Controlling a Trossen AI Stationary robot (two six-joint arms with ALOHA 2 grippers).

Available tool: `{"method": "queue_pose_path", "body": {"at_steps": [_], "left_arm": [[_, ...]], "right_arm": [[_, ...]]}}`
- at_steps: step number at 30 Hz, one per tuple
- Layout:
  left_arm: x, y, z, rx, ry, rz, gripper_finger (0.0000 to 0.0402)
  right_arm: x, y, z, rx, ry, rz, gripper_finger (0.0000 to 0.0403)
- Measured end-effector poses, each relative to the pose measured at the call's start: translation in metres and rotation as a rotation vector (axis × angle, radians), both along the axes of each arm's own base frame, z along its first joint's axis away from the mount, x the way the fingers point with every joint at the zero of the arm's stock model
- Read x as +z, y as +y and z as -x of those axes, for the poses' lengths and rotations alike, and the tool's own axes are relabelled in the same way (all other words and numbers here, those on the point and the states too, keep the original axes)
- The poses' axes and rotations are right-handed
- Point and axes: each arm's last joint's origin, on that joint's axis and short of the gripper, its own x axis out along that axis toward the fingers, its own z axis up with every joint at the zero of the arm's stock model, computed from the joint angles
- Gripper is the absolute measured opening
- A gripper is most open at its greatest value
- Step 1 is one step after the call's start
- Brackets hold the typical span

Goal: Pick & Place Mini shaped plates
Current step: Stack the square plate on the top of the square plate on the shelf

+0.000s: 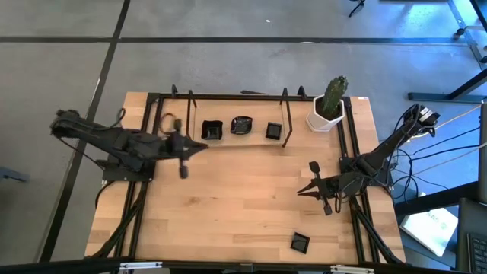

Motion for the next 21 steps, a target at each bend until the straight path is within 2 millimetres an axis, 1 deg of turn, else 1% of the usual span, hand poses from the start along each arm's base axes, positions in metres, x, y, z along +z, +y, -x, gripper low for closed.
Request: {"method": "queue_pose_path", "body": {"at_steps": [2,4,6,8,12,15,17,21], "left_arm": [[-0.022,0.007,0.017,-0.027,-0.100,0.028,0.0002],[-0.040,0.015,0.029,-0.064,-0.242,0.034,0.0001],[-0.057,0.022,0.036,-0.117,-0.367,0.025,0.0001],[-0.076,0.030,0.040,-0.161,-0.425,0.017,0.0002],[-0.110,0.041,0.046,-0.179,-0.454,0.075,0.0001],[-0.126,0.045,0.049,-0.152,-0.461,0.074,0.0002],[-0.133,0.047,0.050,-0.134,-0.451,0.082,0.0002],[-0.152,0.048,0.052,-0.130,-0.401,0.117,0.0001]], "right_arm": [[-0.001,0.000,-0.001,-0.004,0.001,0.013,0.0024],[0.000,0.001,-0.002,0.000,-0.010,0.029,0.0024],[0.001,0.001,-0.003,0.002,-0.030,0.027,0.0024],[0.004,0.002,-0.004,0.000,-0.053,0.005,0.0024],[0.006,0.005,-0.005,0.044,-0.059,-0.078,0.0024],[0.005,0.007,-0.006,0.078,-0.041,-0.089,0.0024],[0.003,0.008,-0.006,0.090,-0.030,-0.081,0.0024],[-0.002,0.010,-0.009,0.101,-0.002,-0.059,0.0024]]}}
